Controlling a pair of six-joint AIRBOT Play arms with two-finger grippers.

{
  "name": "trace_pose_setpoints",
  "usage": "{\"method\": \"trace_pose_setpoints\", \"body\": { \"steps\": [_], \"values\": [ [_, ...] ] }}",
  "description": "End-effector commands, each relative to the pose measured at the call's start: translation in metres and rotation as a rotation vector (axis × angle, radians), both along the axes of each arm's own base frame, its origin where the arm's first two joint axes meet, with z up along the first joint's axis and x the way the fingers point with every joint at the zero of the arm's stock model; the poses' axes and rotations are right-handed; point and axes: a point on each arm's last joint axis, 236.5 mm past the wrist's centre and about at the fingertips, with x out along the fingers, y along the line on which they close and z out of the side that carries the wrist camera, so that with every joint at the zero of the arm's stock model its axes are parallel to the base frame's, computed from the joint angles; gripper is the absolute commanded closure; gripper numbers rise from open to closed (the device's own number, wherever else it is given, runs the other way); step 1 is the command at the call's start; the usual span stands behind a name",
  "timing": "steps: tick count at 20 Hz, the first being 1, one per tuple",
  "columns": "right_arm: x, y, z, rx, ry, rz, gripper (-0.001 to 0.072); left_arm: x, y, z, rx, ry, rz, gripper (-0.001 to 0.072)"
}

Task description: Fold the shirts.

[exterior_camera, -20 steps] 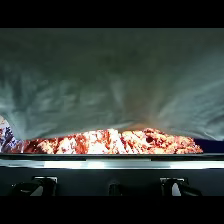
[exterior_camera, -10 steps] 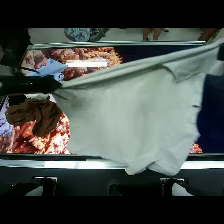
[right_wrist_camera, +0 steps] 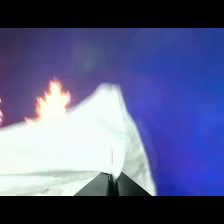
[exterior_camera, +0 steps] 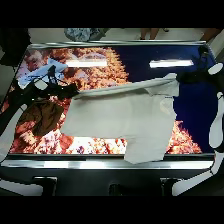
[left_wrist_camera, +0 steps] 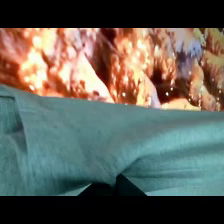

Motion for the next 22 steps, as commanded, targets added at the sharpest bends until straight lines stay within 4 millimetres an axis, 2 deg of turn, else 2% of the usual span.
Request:
{"method": "trace_pose_setpoints", "body": {
  "steps": [1, 2, 3, 4, 5, 6, 8, 9, 11, 13, 15, 17, 22],
  "values": [
    [0.001, 0.029, -0.026, 0.079, 0.06, 0.029, 0.0663, -0.003, -0.01, -0.012, -0.052, 0.063, -0.017, 0.0583],
    [-0.002, 0.031, -0.016, 0.089, 0.053, 0.034, 0.0574, -0.012, -0.009, -0.004, -0.059, 0.094, -0.049, 0.0372],
    [-0.01, 0.028, -0.003, 0.082, 0.053, 0.046, 0.0429, -0.022, -0.005, 0.007, -0.065, 0.132, -0.088, 0.0292],
    [-0.022, 0.023, 0.013, 0.05, 0.05, 0.088, 0.0256, -0.036, 0.006, 0.02, -0.055, 0.175, -0.143, 0.0293],
    [-0.039, 0.015, 0.027, 0.006, 0.059, 0.137, 0.0187, -0.052, 0.023, 0.027, -0.019, 0.227, -0.174, 0.0295],
    [-0.063, 0.002, 0.035, -0.03, 0.108, 0.166, 0.0186, -0.072, 0.048, 0.029, 0.05, 0.286, -0.187, 0.0296],
    [-0.126, -0.027, 0.033, -0.073, 0.299, 0.195, 0.0188, -0.112, 0.102, 0.02, 0.221, 0.414, -0.14, 0.0297],
    [-0.153, -0.039, 0.029, -0.088, 0.389, 0.213, 0.0188, -0.131, 0.115, 0.011, 0.264, 0.455, -0.126, 0.0297],
    [-0.184, -0.048, 0.022, -0.026, 0.481, 0.178, 0.0189, -0.17, 0.115, -0.015, 0.249, 0.53, -0.119, 0.0297],
    [-0.201, -0.041, 0.012, 0.009, 0.534, 0.191, 0.0189, -0.198, 0.101, -0.044, 0.199, 0.554, -0.124, 0.0297],
    [-0.207, -0.026, 0.007, 0.05, 0.535, 0.227, 0.0188, -0.205, 0.086, -0.063, 0.137, 0.541, -0.114, 0.0296],
    [-0.212, -0.02, 0.004, 0.076, 0.549, 0.242, 0.0187, -0.203, 0.081, -0.071, 0.113, 0.52, -0.095, 0.0296],
    [-0.215, -0.022, 0.002, 0.065, 0.562, 0.247, 0.0187, -0.219, 0.076, -0.092, 0.117, 0.562, -0.117, 0.0297]
  ]
}}
